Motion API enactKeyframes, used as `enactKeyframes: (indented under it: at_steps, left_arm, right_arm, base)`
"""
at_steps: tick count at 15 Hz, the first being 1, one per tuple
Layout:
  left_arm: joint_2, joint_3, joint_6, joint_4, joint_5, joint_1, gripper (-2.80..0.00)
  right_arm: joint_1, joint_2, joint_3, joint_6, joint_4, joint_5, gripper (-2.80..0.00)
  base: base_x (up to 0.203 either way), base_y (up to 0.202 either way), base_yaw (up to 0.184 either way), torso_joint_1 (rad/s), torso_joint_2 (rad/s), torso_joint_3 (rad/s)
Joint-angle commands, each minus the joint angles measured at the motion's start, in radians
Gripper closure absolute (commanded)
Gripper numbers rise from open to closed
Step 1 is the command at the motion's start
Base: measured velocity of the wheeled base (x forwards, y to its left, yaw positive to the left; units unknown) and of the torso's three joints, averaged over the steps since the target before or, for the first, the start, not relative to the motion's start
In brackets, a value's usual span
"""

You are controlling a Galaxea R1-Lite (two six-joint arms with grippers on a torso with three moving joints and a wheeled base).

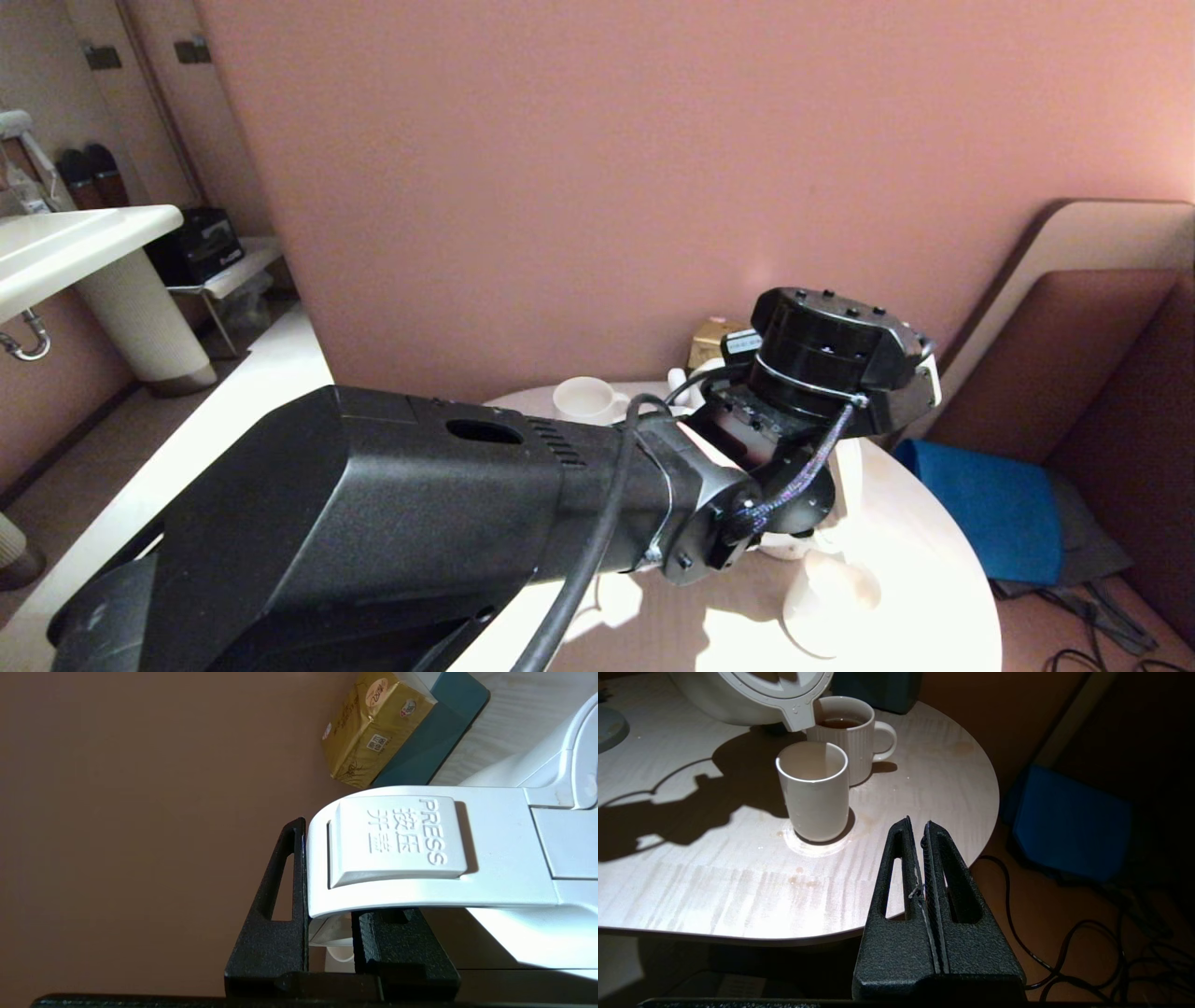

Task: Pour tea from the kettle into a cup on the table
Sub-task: Pour water into the cup

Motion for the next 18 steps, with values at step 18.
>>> enactKeyframes:
  at_steps: [18]
  left_arm:
    - [0.037, -0.082, 0.187, -0.004, 0.003, -0.032, 0.0]
  right_arm:
    - [0.001, 0.0, 0.0, 0.0, 0.001, 0.0, 0.0]
  base:
    - [0.0, 0.0, 0.0, 0.0, 0.0, 0.0]
